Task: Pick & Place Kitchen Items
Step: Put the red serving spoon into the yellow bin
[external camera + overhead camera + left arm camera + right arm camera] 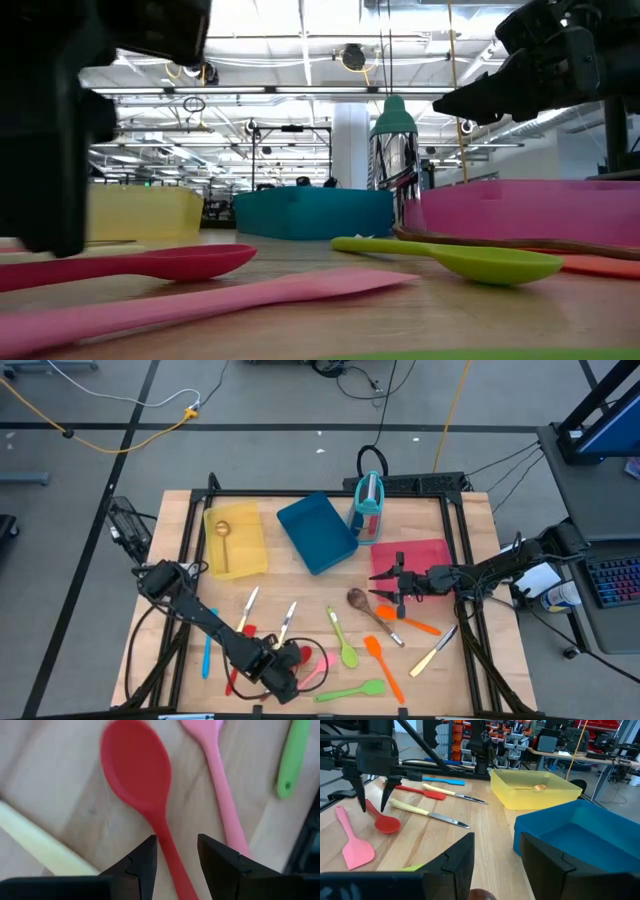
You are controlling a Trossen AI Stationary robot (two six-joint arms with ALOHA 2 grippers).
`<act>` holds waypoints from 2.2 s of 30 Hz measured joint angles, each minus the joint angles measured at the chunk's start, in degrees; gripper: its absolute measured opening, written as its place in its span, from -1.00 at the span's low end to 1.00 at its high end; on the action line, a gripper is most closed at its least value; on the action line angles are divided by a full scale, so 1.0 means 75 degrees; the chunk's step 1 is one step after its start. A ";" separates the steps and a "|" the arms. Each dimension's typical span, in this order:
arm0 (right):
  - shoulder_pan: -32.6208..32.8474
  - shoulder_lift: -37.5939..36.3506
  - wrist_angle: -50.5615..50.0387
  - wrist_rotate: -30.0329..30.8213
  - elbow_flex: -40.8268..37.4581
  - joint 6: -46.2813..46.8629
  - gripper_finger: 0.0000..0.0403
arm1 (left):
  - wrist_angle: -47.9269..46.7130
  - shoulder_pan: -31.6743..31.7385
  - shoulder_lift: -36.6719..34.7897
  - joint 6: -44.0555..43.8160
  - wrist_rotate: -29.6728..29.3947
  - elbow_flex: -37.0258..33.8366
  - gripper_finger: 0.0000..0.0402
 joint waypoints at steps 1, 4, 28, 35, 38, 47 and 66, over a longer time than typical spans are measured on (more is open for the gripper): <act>0.0000 0.0000 0.0003 0.0000 0.0000 0.0000 -0.25 | -0.0032 0.0003 0.0000 0.0040 -0.0091 -0.0003 -0.28; 0.0000 0.0000 0.0002 0.0000 0.0000 0.0000 -0.25 | -0.0091 0.0005 0.0000 0.0040 -0.0166 -0.0006 -0.28; -0.0003 -0.0003 0.0222 -0.0003 0.0000 -0.0256 -0.25 | -0.0183 -0.0108 0.0396 -0.0037 -0.0343 0.0009 -0.71; -0.0003 -0.0003 0.0201 -0.0003 0.0000 -0.0256 -0.25 | -0.0347 -0.0042 0.0126 -0.0143 -0.1336 -0.0037 -0.85; -0.0003 -0.0003 0.0193 -0.0002 0.0000 -0.0256 -0.25 | -0.0366 0.0019 -0.0221 -0.0051 -0.1720 -0.0028 -0.83; -0.0003 -0.0003 0.0168 -0.0003 0.0000 -0.0187 -0.25 | -0.1801 0.0394 -0.1388 -0.0348 -0.2632 -0.0018 -0.86; -0.0003 -0.0002 0.0161 -0.0003 0.0000 0.0498 -0.25 | -0.6626 0.3214 -0.3124 -0.1214 -0.4129 -0.0012 -0.85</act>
